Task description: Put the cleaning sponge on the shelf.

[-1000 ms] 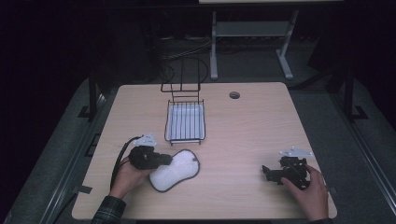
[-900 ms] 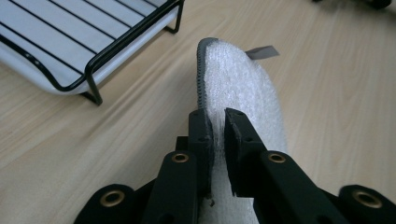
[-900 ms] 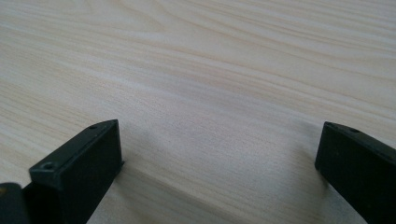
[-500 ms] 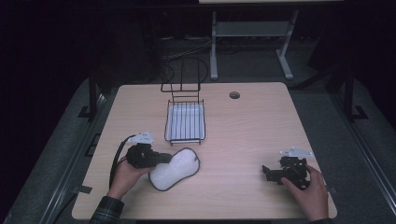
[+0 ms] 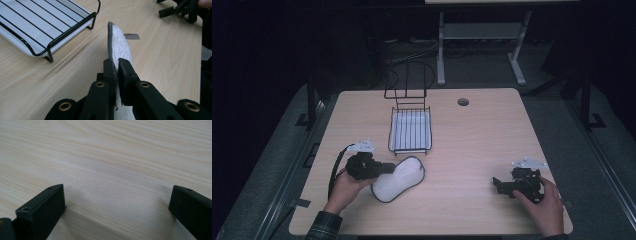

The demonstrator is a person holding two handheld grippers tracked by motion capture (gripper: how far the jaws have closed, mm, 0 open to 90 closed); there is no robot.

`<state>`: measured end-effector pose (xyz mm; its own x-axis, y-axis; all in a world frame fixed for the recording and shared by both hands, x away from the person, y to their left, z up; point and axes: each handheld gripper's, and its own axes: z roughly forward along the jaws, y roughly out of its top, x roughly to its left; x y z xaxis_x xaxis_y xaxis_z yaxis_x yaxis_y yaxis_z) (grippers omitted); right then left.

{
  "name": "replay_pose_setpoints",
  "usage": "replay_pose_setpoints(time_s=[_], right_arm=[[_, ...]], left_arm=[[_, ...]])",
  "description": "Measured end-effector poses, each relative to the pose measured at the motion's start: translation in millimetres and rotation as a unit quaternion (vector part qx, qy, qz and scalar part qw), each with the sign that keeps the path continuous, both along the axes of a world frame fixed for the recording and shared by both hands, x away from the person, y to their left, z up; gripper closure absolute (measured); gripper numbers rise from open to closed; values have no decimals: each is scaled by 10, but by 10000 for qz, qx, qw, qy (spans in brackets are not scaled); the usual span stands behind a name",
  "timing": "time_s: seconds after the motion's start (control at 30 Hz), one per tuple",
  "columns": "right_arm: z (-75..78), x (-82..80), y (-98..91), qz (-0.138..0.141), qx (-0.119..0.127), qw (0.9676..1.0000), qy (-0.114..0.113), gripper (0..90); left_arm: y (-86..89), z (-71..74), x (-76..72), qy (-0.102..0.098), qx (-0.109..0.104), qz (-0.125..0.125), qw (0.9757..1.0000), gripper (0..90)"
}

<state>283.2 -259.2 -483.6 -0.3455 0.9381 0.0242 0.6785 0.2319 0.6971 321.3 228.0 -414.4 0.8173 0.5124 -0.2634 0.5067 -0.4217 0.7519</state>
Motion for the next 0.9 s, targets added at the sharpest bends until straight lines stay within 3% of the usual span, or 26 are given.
replay_pose_setpoints(time_s=[0.27, 0.47, 0.9], right_arm=[[0, 0, 0, -1, 1, 10000, 1, 1], [0, 0, 0, 0, 1, 10000, 1, 1], [0, 0, 0, 0, 2, 10000, 1, 1]], left_arm=[[26, 83, -20, -134, -106, 59, 9998, 858], [66, 135, -21, -100, -177, 187, 9996, 859], [163, 263, -18, -232, -248, 401, 9986, 860]])
